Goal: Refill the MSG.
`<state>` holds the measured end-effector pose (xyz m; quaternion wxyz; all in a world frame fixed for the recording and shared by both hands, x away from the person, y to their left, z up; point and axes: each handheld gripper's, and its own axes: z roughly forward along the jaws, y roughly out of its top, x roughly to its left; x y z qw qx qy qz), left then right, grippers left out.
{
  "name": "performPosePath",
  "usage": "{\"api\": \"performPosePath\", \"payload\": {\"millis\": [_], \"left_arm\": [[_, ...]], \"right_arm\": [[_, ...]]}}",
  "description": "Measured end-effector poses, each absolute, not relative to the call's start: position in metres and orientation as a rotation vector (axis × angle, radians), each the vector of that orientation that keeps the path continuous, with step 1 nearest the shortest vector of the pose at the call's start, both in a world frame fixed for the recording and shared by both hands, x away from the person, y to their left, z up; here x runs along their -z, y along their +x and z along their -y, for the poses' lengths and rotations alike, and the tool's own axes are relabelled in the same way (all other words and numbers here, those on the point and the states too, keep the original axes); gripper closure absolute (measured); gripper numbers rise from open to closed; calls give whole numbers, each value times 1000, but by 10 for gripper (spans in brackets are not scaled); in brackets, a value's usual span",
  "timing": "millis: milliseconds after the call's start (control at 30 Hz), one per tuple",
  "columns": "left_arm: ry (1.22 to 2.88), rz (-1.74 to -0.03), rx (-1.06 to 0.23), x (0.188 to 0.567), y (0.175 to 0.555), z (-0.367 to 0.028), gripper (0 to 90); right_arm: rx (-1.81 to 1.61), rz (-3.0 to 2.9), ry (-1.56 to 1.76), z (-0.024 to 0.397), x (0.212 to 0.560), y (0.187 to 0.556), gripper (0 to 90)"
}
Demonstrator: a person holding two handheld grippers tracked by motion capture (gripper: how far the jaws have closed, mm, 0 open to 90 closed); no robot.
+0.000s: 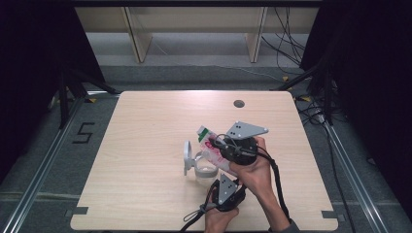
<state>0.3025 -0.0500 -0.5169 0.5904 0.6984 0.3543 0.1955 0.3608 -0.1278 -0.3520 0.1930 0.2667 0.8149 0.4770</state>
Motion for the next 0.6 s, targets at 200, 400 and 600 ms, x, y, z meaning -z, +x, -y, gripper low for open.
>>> {"api": "performPosePath", "payload": {"millis": [200,400,600], "left_arm": [[1617,-824,-465,516,303,50,774],[1618,-830,-464,516,303,49,774],[1619,-839,-453,516,303,49,773]], "right_arm": [[-1321,-2302,729,123,351,362,900],[-1319,-2310,757,120,351,363,900],[-1304,-2321,727,118,352,366,900]]}}
